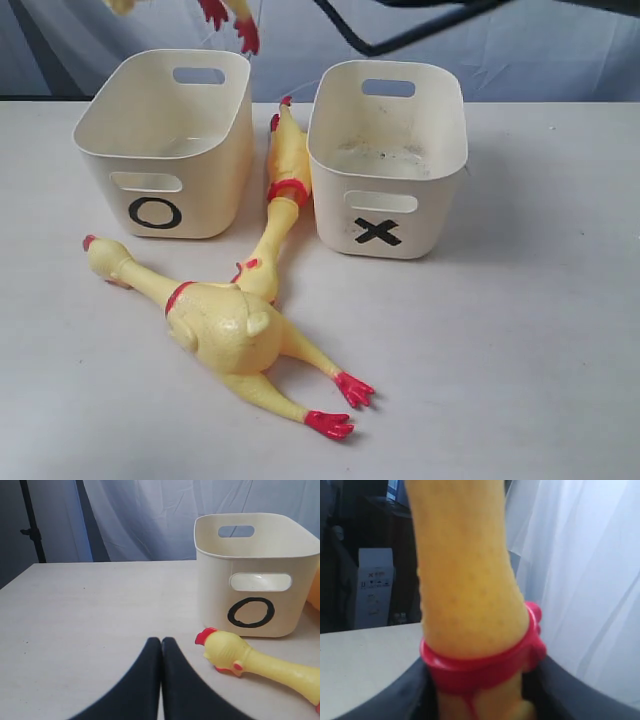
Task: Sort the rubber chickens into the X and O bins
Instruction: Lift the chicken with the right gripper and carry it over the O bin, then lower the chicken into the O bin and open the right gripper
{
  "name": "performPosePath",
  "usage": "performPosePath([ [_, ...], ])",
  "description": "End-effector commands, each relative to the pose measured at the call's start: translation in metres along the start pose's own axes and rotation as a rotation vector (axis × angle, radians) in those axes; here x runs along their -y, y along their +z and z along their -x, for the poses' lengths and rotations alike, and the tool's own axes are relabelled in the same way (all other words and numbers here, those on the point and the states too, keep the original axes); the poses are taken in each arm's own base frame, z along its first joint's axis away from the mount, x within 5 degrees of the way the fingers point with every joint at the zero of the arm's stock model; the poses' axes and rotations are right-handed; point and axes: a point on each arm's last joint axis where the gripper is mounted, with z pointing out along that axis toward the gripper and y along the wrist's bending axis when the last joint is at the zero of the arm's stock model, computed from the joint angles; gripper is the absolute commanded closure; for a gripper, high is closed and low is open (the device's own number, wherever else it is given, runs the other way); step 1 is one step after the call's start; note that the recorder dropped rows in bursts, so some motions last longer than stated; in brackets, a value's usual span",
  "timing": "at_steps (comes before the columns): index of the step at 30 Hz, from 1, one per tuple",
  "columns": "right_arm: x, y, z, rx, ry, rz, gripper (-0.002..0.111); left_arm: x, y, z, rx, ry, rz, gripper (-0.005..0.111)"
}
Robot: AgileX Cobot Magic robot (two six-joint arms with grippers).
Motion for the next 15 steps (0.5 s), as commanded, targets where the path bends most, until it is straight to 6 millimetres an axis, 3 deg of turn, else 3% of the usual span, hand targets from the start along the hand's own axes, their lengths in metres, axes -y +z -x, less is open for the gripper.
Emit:
performPosePath([
  [1,0.001,0.025,-0.004,0.018,0.025,0.040,0.109,0.000,-0.001,0.002,0.022,-0.005,-0.004,0.107],
  [5,-0.014,0.054,-0.037,-0.044,0.058,0.091,0.109,0.000,-0.001,0.002,0.022,-0.005,-0.004,0.107],
  [8,-0.022,0.072,-0.061,-0.083,-0.032,0.107,0.109,0.000,-0.001,0.002,0.022,-0.005,-0.004,0.107],
  [15,-0.024,0.113,-0.095,-0.105,-0.076,0.083,0.109,0.000,-0.001,0.002,0.022,-0.005,-0.004,0.107],
])
